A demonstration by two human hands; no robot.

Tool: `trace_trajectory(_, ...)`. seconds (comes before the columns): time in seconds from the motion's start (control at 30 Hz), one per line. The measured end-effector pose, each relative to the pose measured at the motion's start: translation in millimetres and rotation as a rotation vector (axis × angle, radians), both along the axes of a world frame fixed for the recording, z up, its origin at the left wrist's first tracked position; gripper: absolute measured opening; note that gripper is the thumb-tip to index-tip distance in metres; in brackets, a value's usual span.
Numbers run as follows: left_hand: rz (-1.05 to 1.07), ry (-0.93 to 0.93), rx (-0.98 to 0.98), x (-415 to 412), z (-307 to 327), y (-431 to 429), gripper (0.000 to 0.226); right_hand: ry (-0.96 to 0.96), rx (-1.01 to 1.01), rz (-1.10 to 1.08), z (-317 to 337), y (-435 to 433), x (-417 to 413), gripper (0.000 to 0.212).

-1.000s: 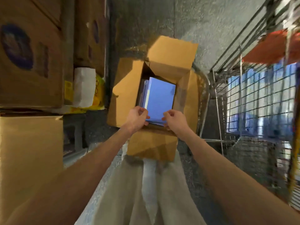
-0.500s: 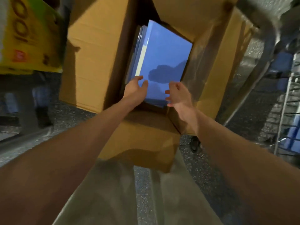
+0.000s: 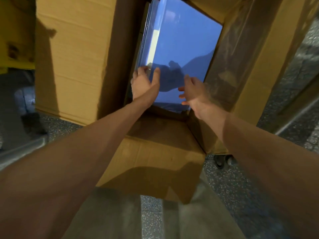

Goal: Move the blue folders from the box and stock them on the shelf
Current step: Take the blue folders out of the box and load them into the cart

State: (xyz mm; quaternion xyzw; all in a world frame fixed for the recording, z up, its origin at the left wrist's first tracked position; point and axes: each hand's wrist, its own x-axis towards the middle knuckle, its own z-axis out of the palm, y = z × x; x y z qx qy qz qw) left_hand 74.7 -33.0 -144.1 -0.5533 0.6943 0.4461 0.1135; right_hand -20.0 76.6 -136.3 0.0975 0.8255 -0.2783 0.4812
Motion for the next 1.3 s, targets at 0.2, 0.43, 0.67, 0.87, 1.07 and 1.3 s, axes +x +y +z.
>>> trace_trajectory(0.2,0.124,0.096,0.109,-5.5,-2.2,-14.4,0.053,0.074,-0.045,0.033,2.7,-9.4,-9.0,0.055)
trace_trajectory(0.43,0.276,0.224,0.614,-22.5,40.4,6.9,0.067,0.197,-0.096,0.084,27.0,-24.1,-29.7,0.099)
trace_trajectory(0.67,-0.03,-0.02,0.112,-3.8,23.1,-17.0,0.065,0.159,-0.07,0.176,25.8,-7.7,-46.2,0.087)
trace_trajectory(0.87,0.057,-0.126,0.125,-10.5,10.8,-17.3,0.061,0.174,-0.1,0.169,18.3,-9.1,-39.6,0.088)
trace_trajectory(1.07,0.13,-0.06,0.062,-11.3,32.8,-4.7,0.059,0.188,-0.118,0.22,29.0,-6.7,-37.9,0.09)
trace_trajectory(1.3,0.433,0.242,0.365,-11.1,54.7,-0.9,0.049,0.106,-0.041,0.155,46.2,-5.1,-44.0,0.093)
